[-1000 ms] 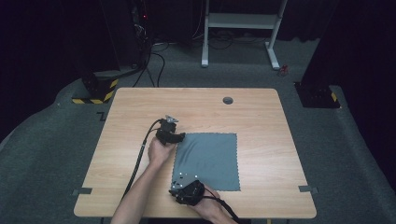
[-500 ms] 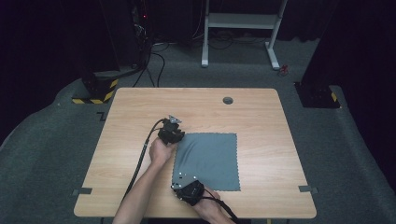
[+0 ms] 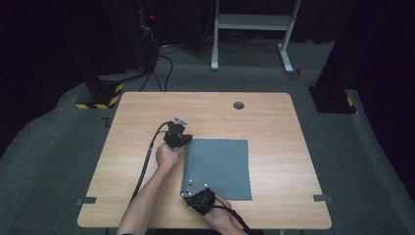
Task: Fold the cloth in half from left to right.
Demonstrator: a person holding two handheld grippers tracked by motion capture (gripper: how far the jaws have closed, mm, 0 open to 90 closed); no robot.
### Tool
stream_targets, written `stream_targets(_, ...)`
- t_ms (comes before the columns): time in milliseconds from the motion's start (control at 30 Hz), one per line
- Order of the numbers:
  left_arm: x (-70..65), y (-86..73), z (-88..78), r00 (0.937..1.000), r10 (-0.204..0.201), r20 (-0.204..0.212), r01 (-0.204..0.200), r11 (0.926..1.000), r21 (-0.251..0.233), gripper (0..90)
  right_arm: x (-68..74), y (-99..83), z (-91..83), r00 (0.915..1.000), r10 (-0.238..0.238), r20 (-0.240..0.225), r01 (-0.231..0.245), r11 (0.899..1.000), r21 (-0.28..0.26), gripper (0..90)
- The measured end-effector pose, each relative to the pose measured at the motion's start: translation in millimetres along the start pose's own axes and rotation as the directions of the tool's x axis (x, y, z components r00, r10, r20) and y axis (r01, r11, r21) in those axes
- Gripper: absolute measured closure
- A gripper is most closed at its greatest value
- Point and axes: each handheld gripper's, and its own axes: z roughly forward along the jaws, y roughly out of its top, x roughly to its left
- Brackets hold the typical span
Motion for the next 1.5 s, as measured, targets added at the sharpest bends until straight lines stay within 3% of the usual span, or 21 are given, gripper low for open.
stream_targets(400, 8.7, 0.5, -5.7, 0.9992, -0.025, 0.031, 0.025, 0.9996, -0.009, 90.0, 1.5, 8.1, -2.1, 0.9998, -0.019, 0.001, 0.019, 1.000, 0.003, 90.0)
stream_targets(833, 19.4, -2.5, -17.8, 0.9996, -0.015, 0.024, 0.015, 0.9999, -0.006, 90.0, 3.7, 18.3, -2.6, 0.9994, -0.029, -0.019, 0.029, 0.999, -0.015, 90.0)
stream_targets(1000, 26.3, -5.9, -26.7, 0.9993, -0.030, 0.021, 0.030, 0.9995, -0.013, 90.0, 7.5, 26.7, -0.8, 0.9987, -0.037, -0.036, 0.036, 0.999, -0.022, 90.0)
stream_targets(1333, 51.1, -10.9, -64.7, 0.9982, -0.058, -0.013, 0.057, 0.9970, -0.052, 90.0, 11.8, 46.1, -2.0, 0.9961, -0.048, -0.074, 0.042, 0.996, -0.077, 90.0)
stream_targets(1500, 41.8, -5.3, -58.7, 0.9995, -0.031, -0.007, 0.031, 0.9985, -0.044, 90.0, 8.1, 42.2, -4.7, 0.9962, -0.025, -0.084, 0.017, 0.996, -0.091, 90.0)
